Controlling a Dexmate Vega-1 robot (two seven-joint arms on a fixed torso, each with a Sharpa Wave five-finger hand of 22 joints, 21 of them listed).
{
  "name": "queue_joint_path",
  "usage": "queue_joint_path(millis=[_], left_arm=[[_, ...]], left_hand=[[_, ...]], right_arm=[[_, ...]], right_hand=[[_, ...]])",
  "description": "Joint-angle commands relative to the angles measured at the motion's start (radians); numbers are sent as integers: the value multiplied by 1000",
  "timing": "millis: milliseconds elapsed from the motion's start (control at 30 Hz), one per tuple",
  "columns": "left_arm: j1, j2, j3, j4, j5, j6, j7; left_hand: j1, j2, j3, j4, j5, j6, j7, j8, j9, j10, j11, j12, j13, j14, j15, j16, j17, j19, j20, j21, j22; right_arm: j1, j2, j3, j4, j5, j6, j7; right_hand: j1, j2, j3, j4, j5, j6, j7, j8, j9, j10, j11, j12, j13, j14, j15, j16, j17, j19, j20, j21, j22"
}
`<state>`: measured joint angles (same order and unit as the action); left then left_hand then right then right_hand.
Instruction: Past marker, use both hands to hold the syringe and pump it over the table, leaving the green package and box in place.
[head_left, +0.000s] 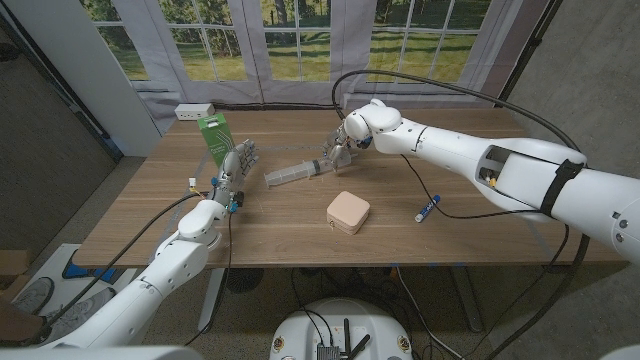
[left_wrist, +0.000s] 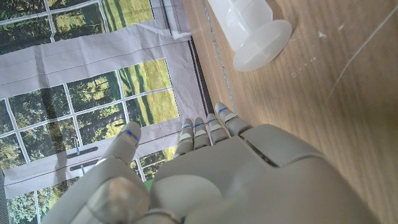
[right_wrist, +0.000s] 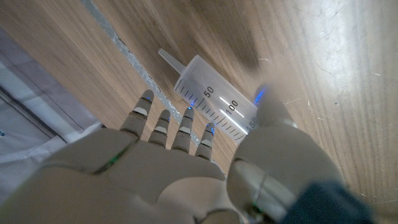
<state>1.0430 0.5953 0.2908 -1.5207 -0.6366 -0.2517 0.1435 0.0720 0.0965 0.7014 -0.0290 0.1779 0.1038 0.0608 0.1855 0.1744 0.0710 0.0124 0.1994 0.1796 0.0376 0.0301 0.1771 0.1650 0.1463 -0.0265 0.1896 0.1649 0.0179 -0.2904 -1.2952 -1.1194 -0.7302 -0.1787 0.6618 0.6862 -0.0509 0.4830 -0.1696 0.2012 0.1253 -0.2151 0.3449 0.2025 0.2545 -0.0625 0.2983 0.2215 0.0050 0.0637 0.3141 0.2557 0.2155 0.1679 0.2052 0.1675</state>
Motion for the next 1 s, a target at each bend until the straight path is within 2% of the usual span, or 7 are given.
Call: queue_joint_path(millis=[33,367,600,733,767,833,1000], left_arm=[[-13,-8,9,15,-3,4,-10],[-18,-10,12,19,-2,2,-12],[-17,-11,12,19,-3,0,-13],[-11,-12,11,14,-4,-3,-10],[-11,-12,11,14,-4,-3,-10],[-9,-12,10,12,-4,-4,-8],[-1,-12,9,5,-4,-5,-2]], left_hand=[[-7,58,8,-3,2,9,0,1,4,10,0,-1,2,10,1,0,4,7,6,1,5],[-9,57,9,-3,2,8,-1,0,4,11,-2,-1,2,11,4,0,4,7,5,1,5],[-10,56,10,-2,2,8,-1,0,4,11,-1,-1,2,12,3,0,4,8,5,1,5],[-11,56,10,-2,2,8,0,0,4,11,-2,-1,2,11,5,0,4,8,5,1,5],[-11,56,10,-2,2,8,0,0,4,11,-1,-1,2,12,4,0,4,9,4,1,5],[-11,56,10,-2,2,8,-1,0,4,11,-1,-1,2,12,4,0,4,8,5,1,5],[-12,56,11,-2,2,9,-1,0,4,12,0,-1,2,13,4,0,5,8,5,1,5]], right_arm=[[-18,-8,1,-8,-32,-8,-52],[-39,-24,5,-33,-67,-15,-108],[-49,-21,6,-26,-81,-15,-127],[-62,-26,12,-25,-86,-17,-156],[-62,-26,12,-25,-86,-17,-156],[-67,-31,13,-29,-90,-17,-166],[-76,-35,19,-29,-91,-7,-189]], right_hand=[[28,-1,10,-3,-8,41,-4,18,4,42,-6,10,2,29,-26,16,3,23,-8,-4,1],[74,10,15,-3,-13,158,-4,59,7,157,-35,28,-1,103,-91,49,2,63,-30,-6,0],[107,12,18,-6,-16,226,-5,83,9,201,-53,29,-3,138,-114,65,0,82,-44,-7,0],[127,16,17,-4,-16,271,-5,100,11,232,-67,30,-4,158,-131,76,0,96,-62,-7,0],[136,18,16,-4,-17,289,-6,107,12,255,-78,33,-5,175,-145,85,1,108,-69,-5,1],[143,18,14,-3,-18,308,-6,115,14,270,-87,33,-5,186,-156,92,2,117,-75,-5,1],[174,20,3,-3,-19,350,-7,132,17,315,-112,29,-5,265,-217,134,8,157,-103,-1,1]])
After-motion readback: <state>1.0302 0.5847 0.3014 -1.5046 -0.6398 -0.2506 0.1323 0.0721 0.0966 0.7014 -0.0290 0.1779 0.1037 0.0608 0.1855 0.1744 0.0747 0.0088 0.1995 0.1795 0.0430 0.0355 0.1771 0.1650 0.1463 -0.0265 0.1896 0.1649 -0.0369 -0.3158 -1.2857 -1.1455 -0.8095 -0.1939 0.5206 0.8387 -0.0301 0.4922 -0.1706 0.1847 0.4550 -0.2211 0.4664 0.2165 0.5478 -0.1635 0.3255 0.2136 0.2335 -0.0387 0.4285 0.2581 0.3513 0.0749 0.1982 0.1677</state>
